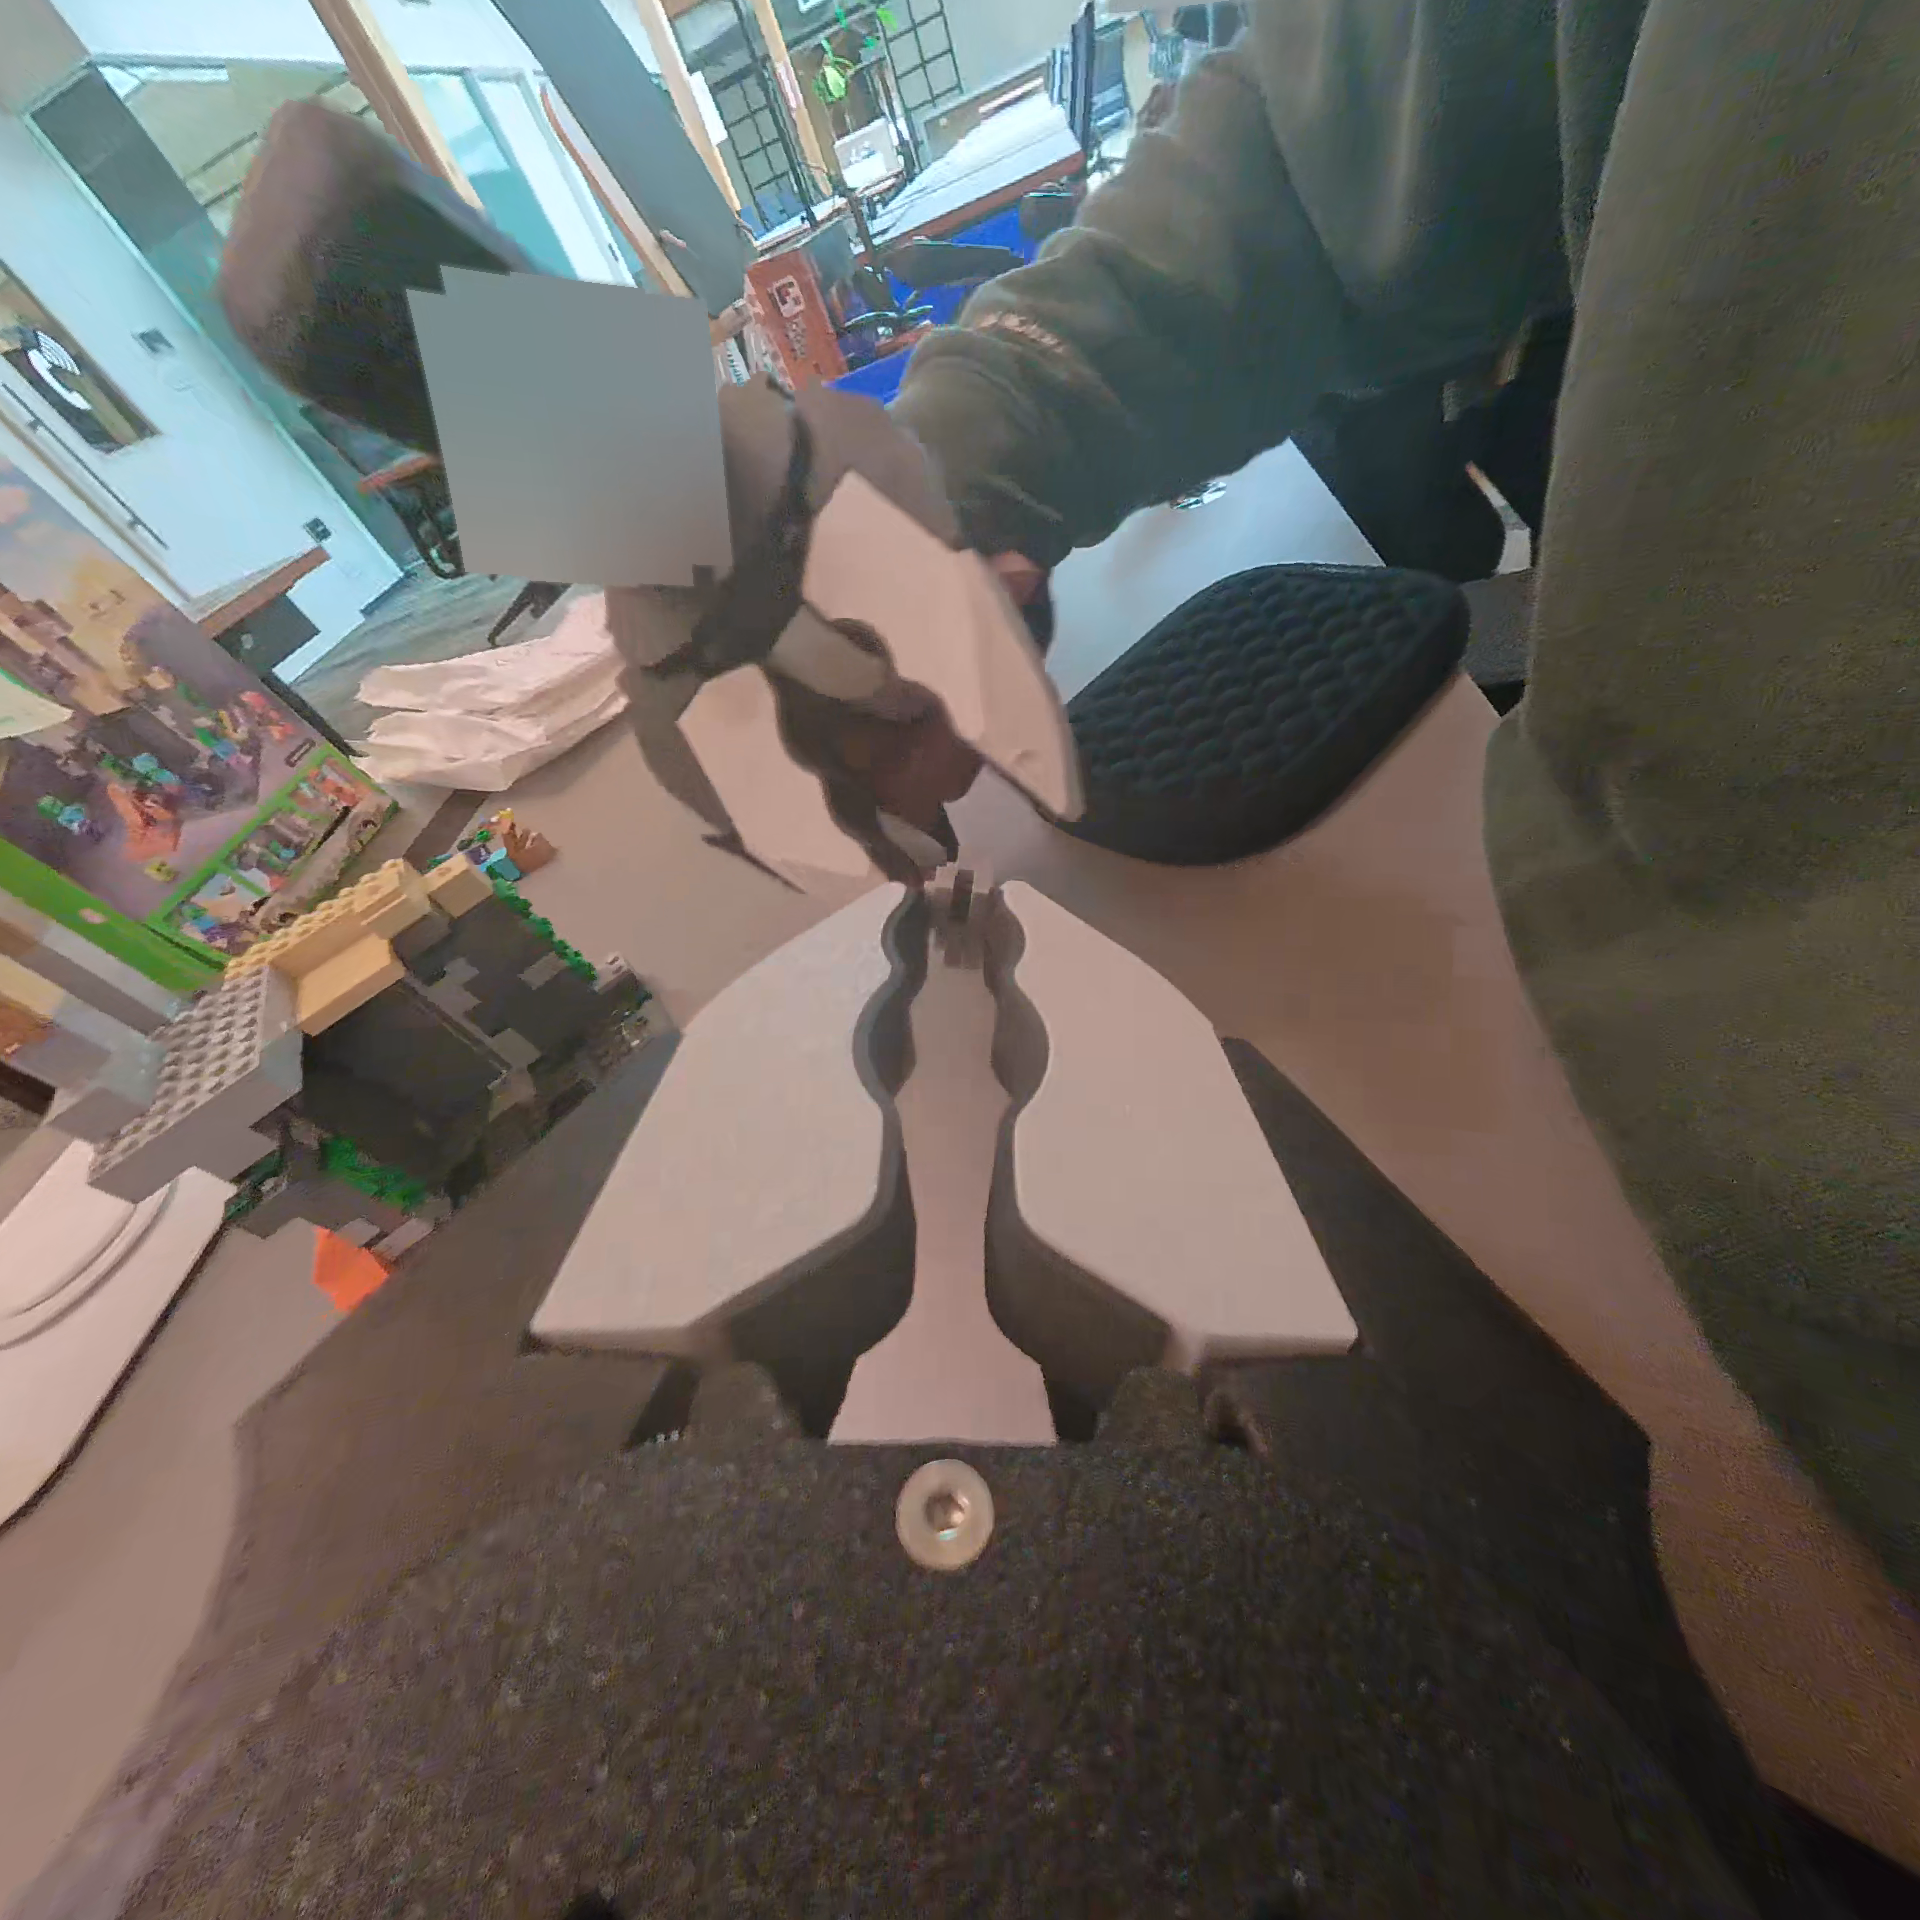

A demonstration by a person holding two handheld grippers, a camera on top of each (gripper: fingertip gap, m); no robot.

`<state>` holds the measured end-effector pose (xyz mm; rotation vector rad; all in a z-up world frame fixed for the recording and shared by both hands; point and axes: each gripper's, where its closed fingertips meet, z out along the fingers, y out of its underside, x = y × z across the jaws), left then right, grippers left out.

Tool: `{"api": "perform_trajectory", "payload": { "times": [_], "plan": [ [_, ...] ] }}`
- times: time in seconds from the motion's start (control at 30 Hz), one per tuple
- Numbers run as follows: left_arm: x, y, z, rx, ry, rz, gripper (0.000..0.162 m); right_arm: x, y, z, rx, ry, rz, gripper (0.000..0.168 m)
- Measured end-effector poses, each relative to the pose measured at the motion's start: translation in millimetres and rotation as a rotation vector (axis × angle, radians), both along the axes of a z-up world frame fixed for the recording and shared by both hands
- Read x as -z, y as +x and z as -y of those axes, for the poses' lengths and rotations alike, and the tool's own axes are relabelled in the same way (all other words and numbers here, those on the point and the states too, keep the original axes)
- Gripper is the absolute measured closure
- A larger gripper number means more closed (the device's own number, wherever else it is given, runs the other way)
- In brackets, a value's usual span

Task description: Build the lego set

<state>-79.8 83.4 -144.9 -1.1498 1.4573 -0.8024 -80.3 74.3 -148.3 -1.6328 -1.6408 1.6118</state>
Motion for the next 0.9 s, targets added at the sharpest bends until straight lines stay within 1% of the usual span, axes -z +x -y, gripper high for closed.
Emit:
{"api": "perform_trajectory", "payload": {
  "times": [0.07, 0.2, 0.33, 0.37, 0.43, 0.53, 0.6, 0.67, 0.7, 0.8, 0.9],
  "plan": [
    [-1, 0, 0, 0.001, 0.020, 0.012, 0.151, 0, -2, 2, 0.022, -0.006, -0.008, 0.137],
    [-3, 2, 4, 0.012, 0.090, 0.025, 0.151, 2, -4, 2, 0.041, -0.085, -0.029, 0.138],
    [-2, 3, 7, 0.015, 0.132, 0.023, 0.151, -5, -7, 1, 0.043, -0.131, -0.069, 0.151],
    [-2, 3, 7, 0.015, 0.140, 0.023, 0.151, -5, -8, 1, 0.042, -0.128, -0.070, 0.151],
    [0, 3, 6, 0.014, 0.126, 0.028, 0.151, -3, -8, -1, 0.051, -0.112, -0.063, 0.152],
    [0, 2, 0, -0.011, 0.055, 0.049, 0.148, -2, -8, -7, 0.084, -0.103, -0.071, 0.152],
    [1, 2, -6, -0.030, -0.037, 0.049, 0.133, -1, -7, -12, 0.113, -0.047, -0.068, 0.152],
    [0, 1, -11, -0.035, -0.167, 0.067, 0.128, 2, -7, -17, 0.144, 0.055, -0.060, 0.152],
    [-1, 0, -13, -0.033, -0.231, 0.079, 0.128, 5, -7, -21, 0.165, 0.128, -0.045, 0.152],
    [2, -1, -18, -0.033, -0.378, 0.078, 0.135, 8, -8, -27, 0.198, 0.344, -0.021, 0.152],
    [9, -1, -22, -0.048, -0.401, 0.055, 0.140, 7, -9, -30, 0.204, 0.501, -0.011, 0.152]
  ]
}}
